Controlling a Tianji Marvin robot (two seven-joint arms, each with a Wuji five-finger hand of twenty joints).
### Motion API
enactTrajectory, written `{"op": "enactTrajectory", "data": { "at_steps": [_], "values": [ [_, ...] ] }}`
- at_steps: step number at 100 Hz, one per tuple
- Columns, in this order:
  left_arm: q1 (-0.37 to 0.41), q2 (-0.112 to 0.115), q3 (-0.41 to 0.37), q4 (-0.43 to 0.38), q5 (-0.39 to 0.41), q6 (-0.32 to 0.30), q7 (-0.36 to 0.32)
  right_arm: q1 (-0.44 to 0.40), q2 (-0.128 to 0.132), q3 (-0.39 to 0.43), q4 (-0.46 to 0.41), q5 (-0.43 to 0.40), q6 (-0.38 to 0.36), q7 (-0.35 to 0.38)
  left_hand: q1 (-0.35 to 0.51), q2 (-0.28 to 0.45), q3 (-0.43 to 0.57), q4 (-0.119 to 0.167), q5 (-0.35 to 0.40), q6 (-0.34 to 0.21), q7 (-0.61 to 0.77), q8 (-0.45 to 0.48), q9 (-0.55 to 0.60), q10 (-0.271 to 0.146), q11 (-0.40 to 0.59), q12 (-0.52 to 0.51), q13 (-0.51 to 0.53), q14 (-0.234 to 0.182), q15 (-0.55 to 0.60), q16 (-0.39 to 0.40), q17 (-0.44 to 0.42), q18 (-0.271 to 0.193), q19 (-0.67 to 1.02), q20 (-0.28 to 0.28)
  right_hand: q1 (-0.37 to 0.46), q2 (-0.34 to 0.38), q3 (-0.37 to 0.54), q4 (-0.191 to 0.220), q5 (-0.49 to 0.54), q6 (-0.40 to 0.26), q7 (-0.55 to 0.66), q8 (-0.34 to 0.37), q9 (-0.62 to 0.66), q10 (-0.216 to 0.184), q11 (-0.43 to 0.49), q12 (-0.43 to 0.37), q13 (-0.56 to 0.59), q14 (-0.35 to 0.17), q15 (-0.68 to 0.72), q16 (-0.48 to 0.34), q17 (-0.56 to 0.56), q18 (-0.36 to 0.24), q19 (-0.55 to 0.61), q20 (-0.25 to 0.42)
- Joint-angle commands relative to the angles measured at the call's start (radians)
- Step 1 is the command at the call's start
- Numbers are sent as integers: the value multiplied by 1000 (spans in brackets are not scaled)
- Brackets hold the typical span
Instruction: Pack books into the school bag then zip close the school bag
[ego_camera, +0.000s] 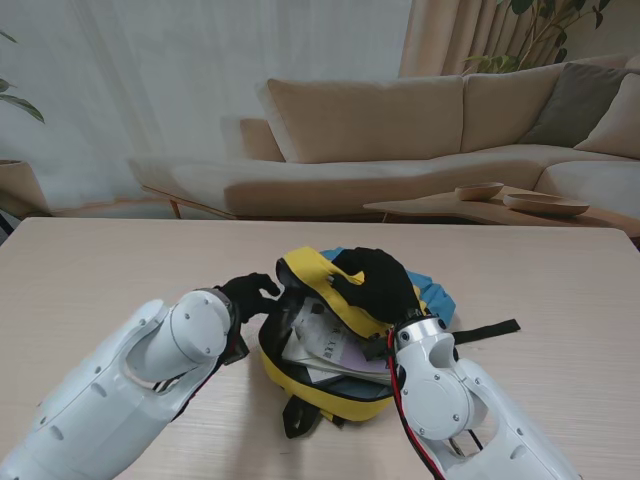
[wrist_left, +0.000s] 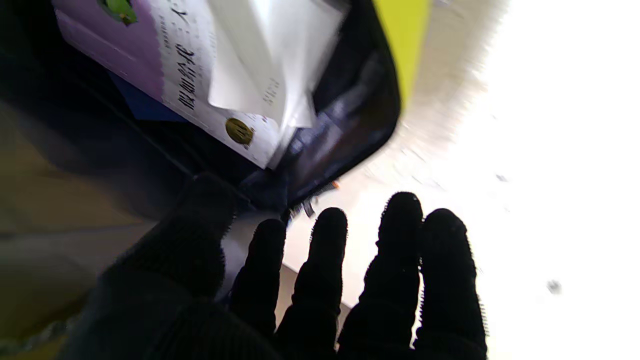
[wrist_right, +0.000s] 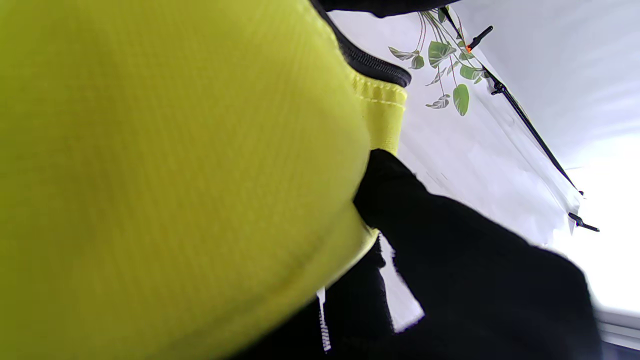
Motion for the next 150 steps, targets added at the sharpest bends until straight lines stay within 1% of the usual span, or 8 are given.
{"op": "enactTrajectory", "data": {
  "at_steps": [1, 20, 40, 100, 116, 135, 142, 150],
  "values": [
    [54, 24, -24, -37, 16, -9, 15, -6, -5, -2, -13, 5, -10, 30, -16, 16, 20, 34, 5, -20, 15, 19, -32, -12, -17, -14, -34, 2, -29, -18, -37, 18, -28, -22, 61, 62, 26, 14, 77, -286, 75, 44, -20, 0, 1, 15, -25, -13, -14, 7, -17, -3, 20, 9],
    [217, 27, -167, -139, 176, -79, 28, -11, 19, 5, -32, 17, -16, 143, -40, 3, 24, 37, -7, -40, -22, 26, -55, -32, -63, -30, -87, -15, -125, -60, -99, 16, -138, -72, 68, 78, 8, 23, 66, -283, 77, 41, -44, -5, -5, 17, -51, -21, -28, 3, -38, -13, 5, 3],
    [316, 22, -288, -186, 220, -163, 39, -6, 48, -5, -27, -7, -43, 253, -60, 20, -6, 37, -36, -69, -61, 13, -112, -61, -117, -57, -173, -60, -217, -100, -186, -8, -253, -113, 73, 90, -11, 32, 59, -285, 79, 44, -48, -11, -10, 18, -55, -27, -41, -3, -44, -18, -4, -1],
    [376, 18, -390, -184, 225, -312, 48, 40, 96, -124, 69, -99, -45, 425, -56, 30, -48, 44, -43, -81, -106, -10, -155, -78, -180, -86, -238, -95, -312, -116, -244, -44, -393, -102, 70, 91, -32, 48, 22, -297, 66, 10, -59, -27, -23, 16, -59, -38, -52, -6, -45, -28, -12, -7],
    [382, 19, -392, -188, 240, -343, 47, 53, 101, -157, 101, -112, -42, 438, -57, 28, -49, 44, -44, -85, -110, -12, -165, -83, -187, -88, -250, -102, -328, -118, -253, -50, -419, -100, 54, 62, -20, 41, -21, -309, 74, -93, -69, -33, -28, 6, -63, -41, -55, -6, -45, -33, -14, -10],
    [388, 27, -402, -193, 225, -392, 4, 61, 113, -171, 114, -138, -46, 474, -56, 37, -58, 43, -49, -99, -112, -11, -185, -92, -198, -91, -285, -119, -362, -127, -278, -68, -487, -101, -141, -84, 88, 36, -265, -231, 9, -353, -168, -71, -53, -17, -111, -56, -93, -20, -69, -50, -45, -27],
    [390, 28, -405, -195, 228, -404, -3, 63, 121, -170, 111, -160, -57, 500, -55, 40, -63, 43, -50, -101, -113, -10, -188, -92, -201, -92, -289, -122, -370, -129, -279, -70, -503, -99, -278, -49, 100, 135, -302, -128, -176, -287, -226, -89, -61, -31, -151, -67, -125, -33, -89, -62, -66, -40],
    [393, 28, -405, -195, 240, -420, -1, 61, 129, -164, 99, -195, -69, 525, -53, 39, -66, 44, -46, -105, -112, -8, -186, -96, -203, -91, -289, -124, -376, -129, -278, -73, -515, -96, -314, -51, -17, 123, -394, -81, -251, -296, -310, -106, -77, -41, -206, -86, -169, -51, -119, -76, -100, -57]
  ]
}}
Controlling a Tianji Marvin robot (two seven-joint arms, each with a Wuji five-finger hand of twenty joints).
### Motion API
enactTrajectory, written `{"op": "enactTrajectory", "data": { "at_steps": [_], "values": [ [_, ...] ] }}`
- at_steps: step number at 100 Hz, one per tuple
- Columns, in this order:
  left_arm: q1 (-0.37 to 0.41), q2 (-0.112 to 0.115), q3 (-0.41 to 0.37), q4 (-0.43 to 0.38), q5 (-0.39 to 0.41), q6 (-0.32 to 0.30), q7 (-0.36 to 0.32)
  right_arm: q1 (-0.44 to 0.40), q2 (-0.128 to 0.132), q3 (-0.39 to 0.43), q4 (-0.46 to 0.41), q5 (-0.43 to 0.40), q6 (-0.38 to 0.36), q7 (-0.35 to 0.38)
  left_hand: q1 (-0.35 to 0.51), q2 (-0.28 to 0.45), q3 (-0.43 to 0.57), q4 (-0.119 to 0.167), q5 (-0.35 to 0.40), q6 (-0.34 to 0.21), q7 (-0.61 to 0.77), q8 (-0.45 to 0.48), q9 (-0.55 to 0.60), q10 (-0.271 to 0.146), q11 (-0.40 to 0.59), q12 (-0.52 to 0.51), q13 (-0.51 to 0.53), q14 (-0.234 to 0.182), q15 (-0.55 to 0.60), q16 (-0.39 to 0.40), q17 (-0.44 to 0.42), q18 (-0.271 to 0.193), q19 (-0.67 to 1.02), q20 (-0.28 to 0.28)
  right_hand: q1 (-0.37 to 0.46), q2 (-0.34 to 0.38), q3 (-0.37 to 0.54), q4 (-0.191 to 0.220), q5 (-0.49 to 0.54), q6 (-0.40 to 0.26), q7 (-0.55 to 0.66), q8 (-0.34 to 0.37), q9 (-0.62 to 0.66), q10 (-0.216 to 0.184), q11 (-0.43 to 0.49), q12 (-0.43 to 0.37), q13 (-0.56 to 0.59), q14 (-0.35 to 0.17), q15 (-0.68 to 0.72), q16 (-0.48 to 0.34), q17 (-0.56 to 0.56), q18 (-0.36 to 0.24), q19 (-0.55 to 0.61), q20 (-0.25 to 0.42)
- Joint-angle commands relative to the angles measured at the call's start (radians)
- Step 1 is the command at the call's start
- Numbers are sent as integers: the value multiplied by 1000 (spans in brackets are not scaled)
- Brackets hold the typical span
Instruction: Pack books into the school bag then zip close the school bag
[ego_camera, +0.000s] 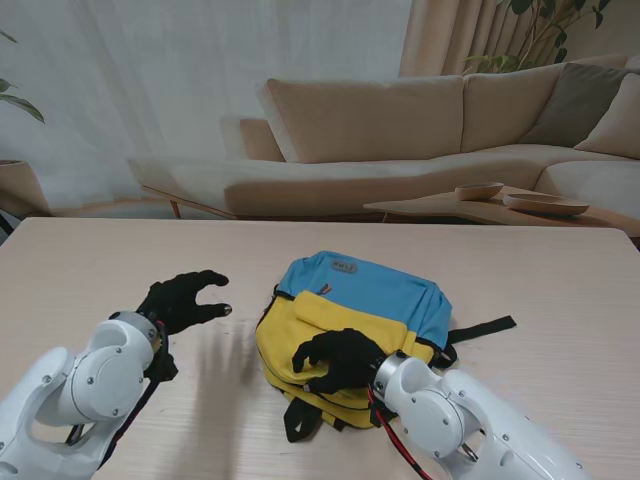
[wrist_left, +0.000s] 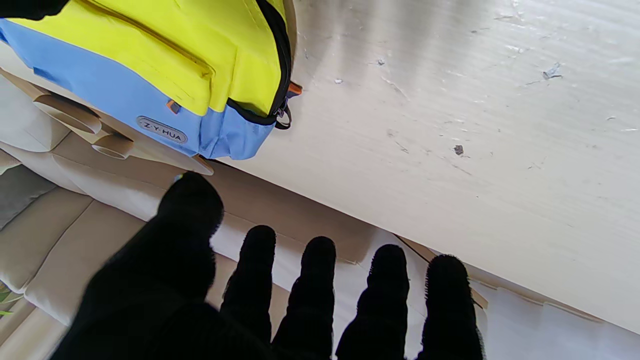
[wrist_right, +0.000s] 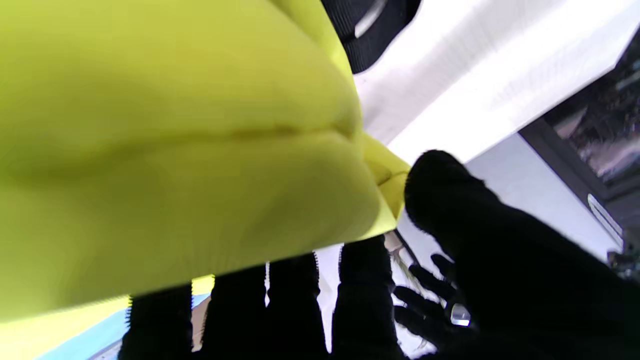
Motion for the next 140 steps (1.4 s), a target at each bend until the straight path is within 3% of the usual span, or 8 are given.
{"op": "enactTrajectory", "data": {
  "at_steps": [1, 27, 77, 97, 113, 123, 128, 140],
  "values": [
    [11, -2, -1, -12, 11, -13, -11, -17, 10, -2, -3, -21, -12, 27, -15, 35, -26, 44, -25, -29, -15, -15, -34, -20, -18, -19, -31, -24, -36, -11, -25, -22, -33, 4, -63, -4, -73, 25, -71, 31, -57, -2, -67, -45, -17, -14, -49, 9, -54, -33, -11, 26, -63, -39],
    [17, -5, -5, -10, 31, -27, 5, -100, 10, 102, -109, -45, -42, 23, -11, 35, -28, 45, -23, -35, -11, -8, -29, -25, -17, -15, -26, -22, -40, -6, -22, -22, -52, 19, -90, 56, -205, 38, -116, 42, -104, -58, -116, -44, -60, -37, -85, -1, -104, -57, -38, 26, -99, -61],
    [12, -3, 10, 7, 40, -52, 1, -188, -1, 259, -166, -135, 25, -24, -12, 34, -28, 45, -44, -55, -12, -3, -34, -36, -17, -12, -32, -30, -48, -4, -25, -26, -79, 32, -119, 116, -72, 82, -208, -55, -129, -87, -194, -75, -147, -72, -210, -7, -222, -108, -145, 4, -192, -113],
    [2, 2, 24, 33, 73, -143, -8, -173, 9, 296, -144, -194, 26, 33, -43, 38, -62, 41, -131, -109, -15, -4, -119, -83, -52, -32, -112, -82, -112, -48, -44, -76, -251, 12, -132, 154, -141, 86, -382, -167, -218, -137, -401, -182, -306, -147, -409, -88, -415, -206, -305, -80, -428, -276],
    [-18, 9, 50, 69, 114, -228, -20, -140, 17, 290, -86, -213, 25, 69, -82, 68, -130, 41, -163, -144, -47, -37, -178, -119, -104, -86, -196, -140, -170, -96, -55, -140, -470, 4, -180, 247, -254, 94, -467, -112, -387, -228, -410, -221, -494, -227, -440, -212, -570, -287, -305, -226, -679, -436],
    [-31, 12, 69, 84, 131, -246, -29, -120, 23, 277, -55, -228, 53, 106, -86, 82, -147, 43, -166, -158, -61, -51, -187, -130, -114, -101, -207, -149, -176, -105, -43, -146, -518, -2, -192, 276, -303, 101, -448, -119, -527, -266, -412, -234, -544, -248, -457, -148, -578, -272, -318, -151, -705, -419],
    [-35, 12, 77, 89, 126, -244, -29, -111, 26, 268, -44, -246, 74, 126, -84, 82, -148, 44, -163, -162, -62, -52, -186, -128, -111, -101, -206, -148, -175, -104, -42, -145, -523, -4, -199, 274, -318, 104, -424, -131, -649, -197, -421, -221, -605, -273, -468, -70, -582, -260, -333, -68, -684, -392],
    [-36, 13, 85, 87, 111, -237, -33, -85, 31, 241, -6, -263, 111, 159, -80, 86, -152, 45, -162, -170, -51, -45, -184, -128, -108, -99, -205, -144, -172, -102, -39, -139, -533, -9, -208, 168, -284, 88, -418, -126, -686, -236, -432, -200, -687, -314, -459, 29, -589, -260, -324, 59, -603, -366]
  ]
}}
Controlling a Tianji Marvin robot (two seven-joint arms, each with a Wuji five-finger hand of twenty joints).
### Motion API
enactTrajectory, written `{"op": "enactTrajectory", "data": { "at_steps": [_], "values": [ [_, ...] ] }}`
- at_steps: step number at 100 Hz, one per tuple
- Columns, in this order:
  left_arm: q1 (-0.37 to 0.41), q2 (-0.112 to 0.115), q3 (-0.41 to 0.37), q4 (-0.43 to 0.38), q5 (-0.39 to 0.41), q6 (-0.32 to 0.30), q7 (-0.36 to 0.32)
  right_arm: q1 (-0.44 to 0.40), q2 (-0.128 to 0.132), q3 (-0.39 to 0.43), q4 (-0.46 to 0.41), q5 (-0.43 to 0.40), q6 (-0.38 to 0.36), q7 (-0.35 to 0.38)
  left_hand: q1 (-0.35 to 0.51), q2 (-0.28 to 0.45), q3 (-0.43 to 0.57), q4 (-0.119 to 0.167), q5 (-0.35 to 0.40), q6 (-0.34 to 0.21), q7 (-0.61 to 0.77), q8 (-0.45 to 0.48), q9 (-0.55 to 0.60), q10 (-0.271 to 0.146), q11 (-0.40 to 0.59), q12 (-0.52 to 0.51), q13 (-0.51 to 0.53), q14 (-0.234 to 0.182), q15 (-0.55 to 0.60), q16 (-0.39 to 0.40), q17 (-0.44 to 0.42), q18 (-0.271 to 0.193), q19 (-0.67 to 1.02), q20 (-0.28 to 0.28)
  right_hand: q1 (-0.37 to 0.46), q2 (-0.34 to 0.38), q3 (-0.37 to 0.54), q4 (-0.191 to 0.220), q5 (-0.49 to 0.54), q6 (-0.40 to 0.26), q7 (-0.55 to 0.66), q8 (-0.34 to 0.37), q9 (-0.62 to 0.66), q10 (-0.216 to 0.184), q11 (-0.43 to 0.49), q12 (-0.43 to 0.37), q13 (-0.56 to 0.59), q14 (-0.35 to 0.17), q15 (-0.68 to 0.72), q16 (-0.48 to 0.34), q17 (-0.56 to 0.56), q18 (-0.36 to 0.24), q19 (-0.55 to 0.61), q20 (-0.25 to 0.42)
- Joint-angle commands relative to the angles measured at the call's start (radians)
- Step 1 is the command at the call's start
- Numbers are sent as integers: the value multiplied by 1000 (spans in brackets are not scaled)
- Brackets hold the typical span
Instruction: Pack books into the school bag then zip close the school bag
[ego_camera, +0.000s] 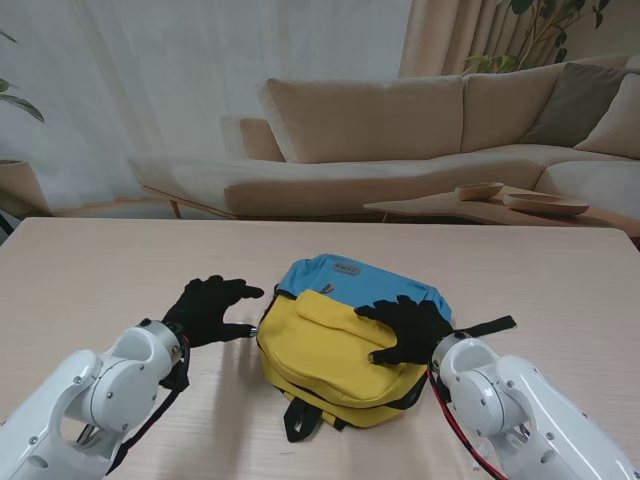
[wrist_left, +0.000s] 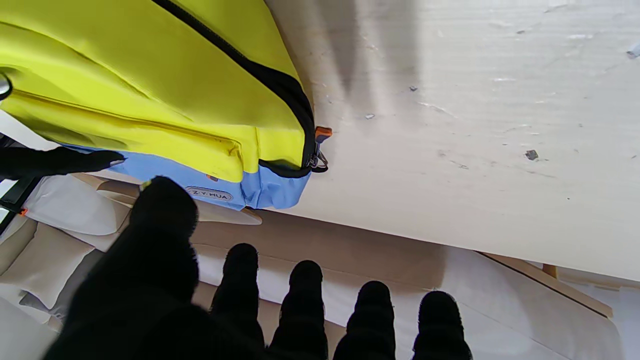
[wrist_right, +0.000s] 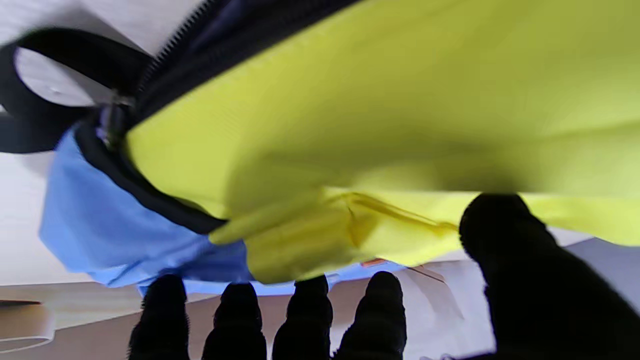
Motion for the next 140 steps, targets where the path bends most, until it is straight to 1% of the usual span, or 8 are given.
{"op": "enactTrajectory", "data": {
  "at_steps": [1, 18, 27, 40, 51, 97, 118, 140],
  "values": [
    [9, -5, 0, -10, -10, 6, -22, 9, 1, -14, 37, 0, -6, 16, -18, 41, -28, 45, -39, -41, -4, -9, -46, -26, -17, -17, -32, -20, -17, -8, -9, -19, -55, -21, -41, -64, 11, 21, 13, -13, -49, -39, -37, -12, -61, -35, -60, 39, -26, 7, -9, 67, 55, 28],
    [26, -7, -9, -21, 1, -2, -4, 63, 6, -66, 117, -34, -22, 5, -12, 39, -30, 46, -32, -44, 10, -1, -36, -22, -11, -13, -23, -16, -11, -3, -5, -19, -56, -18, 144, -215, -60, 9, 27, 5, -45, -249, -35, -14, -81, -39, 27, 17, -6, 30, 69, 54, 189, 55],
    [33, -9, -17, -24, 6, -7, 6, 100, 11, -97, 155, -37, -53, 14, -9, 39, -29, 47, -34, -44, 13, 1, -35, -21, -9, -11, -21, -17, -10, -1, -5, -21, -51, -10, 255, -260, -34, 7, 26, 9, -32, -241, -31, -17, -50, -24, 71, -23, 18, 40, 116, -14, 226, 74],
    [43, -10, -30, -29, 9, -5, 13, 154, 12, -143, 217, -6, -99, 2, -7, 37, -28, 47, -35, -43, 16, 3, -34, -21, -4, -8, -19, -16, -9, 1, -7, -22, -46, 1, 277, -429, 315, -47, 15, 11, -21, -118, -26, -24, 5, 0, 100, -79, 107, 31, 165, -105, 205, 93],
    [53, -12, -41, -35, 19, -2, 21, 209, 14, -187, 266, 9, -136, -5, -5, 36, -27, 47, -35, -42, 19, 5, -35, -23, -1, -7, -19, -16, -8, 3, -8, -22, -43, 8, 290, -474, 404, -58, 12, 12, -16, -60, -19, -24, 48, 21, 103, -115, 142, 40, 198, -170, 171, 83],
    [65, -1, -100, 24, 101, -108, -7, 348, -3, -302, 378, 99, -158, -76, 11, -33, 147, 32, 30, -82, 123, 94, 38, -18, 87, 75, 35, -17, 41, 52, 41, -2, -17, 74, 302, -452, 442, -60, 2, -7, -10, 109, -13, -30, 113, 47, 112, -145, 137, 37, 207, -239, 93, 53],
    [11, 3, -88, 148, 189, -147, 31, 339, -5, -279, 375, 108, -166, -79, 19, -57, 233, 22, 64, -137, 174, 131, 25, -31, 113, 84, 37, -29, 66, 65, 64, 0, -7, 88, 298, -439, 443, -59, 0, -11, -9, 142, -13, -29, 122, 52, 113, -145, 136, 36, 206, -245, 86, 50],
    [-91, -1, -13, 298, 134, -119, 91, 323, -5, -253, 366, 108, -179, -83, 4, -52, 240, 20, 61, -155, 179, 136, 4, -29, 119, 85, 26, -32, 79, 71, 59, -5, -6, 94, 297, -428, 447, -56, 0, -20, 1, 171, -11, -30, 132, 56, 116, -143, 137, 37, 212, -243, 83, 48]
  ]
}}
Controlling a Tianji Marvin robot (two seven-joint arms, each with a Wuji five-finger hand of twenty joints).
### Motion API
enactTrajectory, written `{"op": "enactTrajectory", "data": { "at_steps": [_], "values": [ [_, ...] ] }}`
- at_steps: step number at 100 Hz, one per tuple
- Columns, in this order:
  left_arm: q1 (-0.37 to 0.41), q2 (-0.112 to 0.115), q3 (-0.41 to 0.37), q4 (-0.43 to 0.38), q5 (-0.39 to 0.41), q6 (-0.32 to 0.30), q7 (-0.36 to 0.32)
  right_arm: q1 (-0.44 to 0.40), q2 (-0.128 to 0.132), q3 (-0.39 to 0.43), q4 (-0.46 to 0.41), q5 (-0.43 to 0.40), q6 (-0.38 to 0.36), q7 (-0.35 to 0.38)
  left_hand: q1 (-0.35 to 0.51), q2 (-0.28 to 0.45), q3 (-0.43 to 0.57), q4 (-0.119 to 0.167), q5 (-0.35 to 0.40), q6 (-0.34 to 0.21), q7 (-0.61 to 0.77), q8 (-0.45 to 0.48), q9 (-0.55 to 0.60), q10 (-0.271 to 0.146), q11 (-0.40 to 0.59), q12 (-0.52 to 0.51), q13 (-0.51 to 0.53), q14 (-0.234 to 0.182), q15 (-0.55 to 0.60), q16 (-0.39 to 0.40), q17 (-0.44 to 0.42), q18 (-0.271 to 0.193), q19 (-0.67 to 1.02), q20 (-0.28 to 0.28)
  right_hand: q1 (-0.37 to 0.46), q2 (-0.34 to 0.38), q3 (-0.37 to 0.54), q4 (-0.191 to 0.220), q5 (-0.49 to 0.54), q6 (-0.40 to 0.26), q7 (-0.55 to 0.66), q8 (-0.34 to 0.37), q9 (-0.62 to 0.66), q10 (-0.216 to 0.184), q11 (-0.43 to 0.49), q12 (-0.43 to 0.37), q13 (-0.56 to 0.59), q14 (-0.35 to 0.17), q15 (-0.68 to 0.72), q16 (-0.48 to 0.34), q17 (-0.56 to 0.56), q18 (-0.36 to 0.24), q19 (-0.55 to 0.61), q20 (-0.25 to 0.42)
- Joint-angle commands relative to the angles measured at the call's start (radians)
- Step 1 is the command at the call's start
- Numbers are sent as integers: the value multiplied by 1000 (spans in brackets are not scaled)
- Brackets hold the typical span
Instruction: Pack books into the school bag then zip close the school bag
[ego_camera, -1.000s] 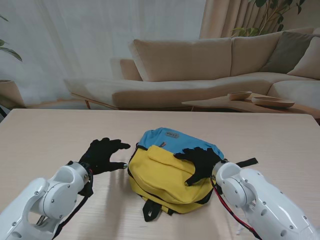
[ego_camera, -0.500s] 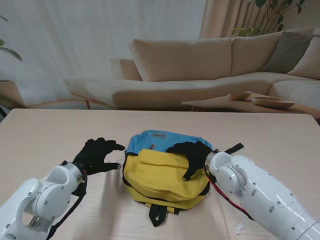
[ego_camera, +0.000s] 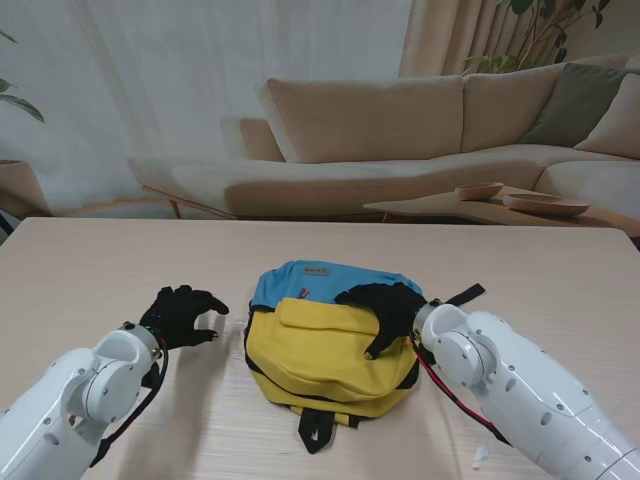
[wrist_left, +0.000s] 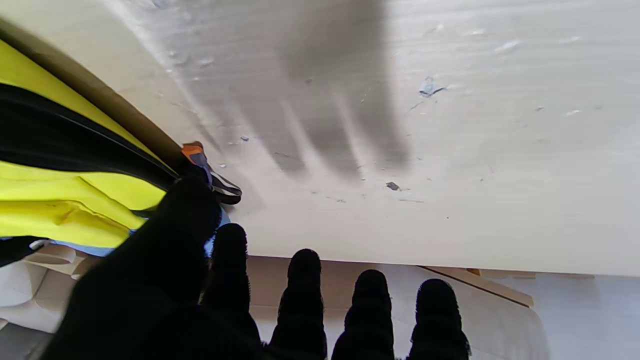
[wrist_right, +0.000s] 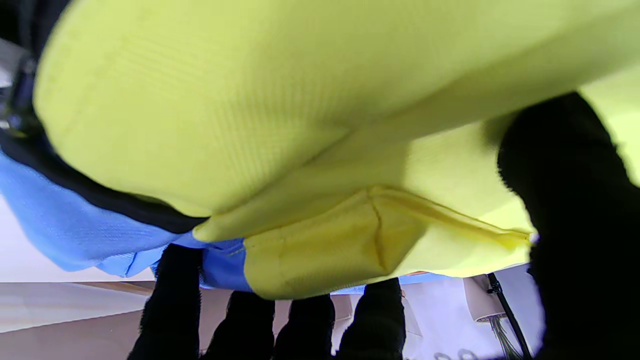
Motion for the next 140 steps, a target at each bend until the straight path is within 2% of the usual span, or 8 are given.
{"op": "enactTrajectory", "data": {
  "at_steps": [1, 13, 31, 53, 74, 100, 126, 140],
  "values": [
    [-19, -10, 6, 21, -7, -1, -3, -23, -4, -3, 17, -8, -4, 16, -11, -1, 37, 10, 10, -42, 8, 19, -23, -18, 18, 16, -15, -23, 18, 20, -9, -2, 7, 28, 265, 89, 223, 115, -17, -30, 11, 23, 10, -4, 16, 18, 33, -16, 15, 12, 12, -137, -15, -24],
    [-63, -19, 54, 68, -52, 39, 41, -41, -6, 26, 3, -11, -19, 1, -23, 15, 34, 8, 15, -36, 15, 21, -29, -18, 24, 18, -25, -21, 21, 23, -22, -6, 4, 31, 228, 122, 206, 119, -32, -34, 38, 122, 8, -2, 46, 32, 35, -16, 19, 14, 8, -127, -6, -19],
    [-101, -28, 101, 94, -93, 83, 73, -96, -13, 100, -59, 24, -44, -18, -5, 17, 36, 13, 21, -36, 9, 17, -34, -19, 22, 15, -31, -20, 21, 23, -29, -5, 3, 35, 117, 237, 74, 133, -7, -30, 71, 170, 13, 3, 103, 56, 37, -16, 23, 17, -9, -113, 14, -9],
    [-145, -23, 136, 124, -76, 82, 51, -157, -17, 160, -158, 34, -73, -25, 92, -13, 97, 15, 18, -102, 5, 7, -57, -39, 18, 11, -42, -33, 19, 23, -30, -17, 1, 37, 107, 261, 45, 148, -25, -22, 176, 99, 13, 6, 145, 68, 41, -19, 22, 17, -14, -112, 20, -5],
    [-198, -34, 195, 183, -127, 115, 87, -216, -20, 176, -227, 62, -90, -40, 41, -22, 94, 8, 31, -106, 17, 6, -62, -39, 21, 9, -48, -31, 23, 25, -38, -21, -3, 36, 110, 266, 82, 162, -18, -24, 210, 78, 15, 8, 158, 75, 43, -21, 20, 15, -17, -112, 18, -7],
    [-255, -41, 266, 244, -156, 174, 96, -216, -21, 150, -224, 84, -89, -38, 40, -24, 117, 9, 47, -97, 18, 2, -65, -38, 19, 8, -56, -32, 20, 25, -47, -26, -6, 37, 112, 271, 87, 167, -18, -30, 226, 65, 17, 9, 155, 73, 41, -19, 19, 15, -16, -114, 15, -8],
    [-297, -39, 307, 306, -184, 144, 83, -214, -22, 149, -214, 91, -89, -40, 85, -30, 143, 3, 10, -199, 24, -1, -84, -65, -23, -5, -64, -57, 7, 26, -48, -47, -4, 41, 114, 270, 98, 171, -13, -30, 246, 53, 19, 8, 155, 74, 43, -21, 20, 15, -15, -115, 19, -7],
    [-316, -37, 325, 329, -193, 128, 70, -212, -22, 147, -209, 94, -87, -38, 99, -34, 152, 1, -10, -226, 11, -19, -89, -125, -57, -4, -67, -71, -6, 32, -57, -65, -3, 45, 115, 272, 103, 172, -13, -29, 254, 48, 19, 8, 156, 75, 44, -19, 21, 16, -14, -116, 20, -6]
  ]
}}
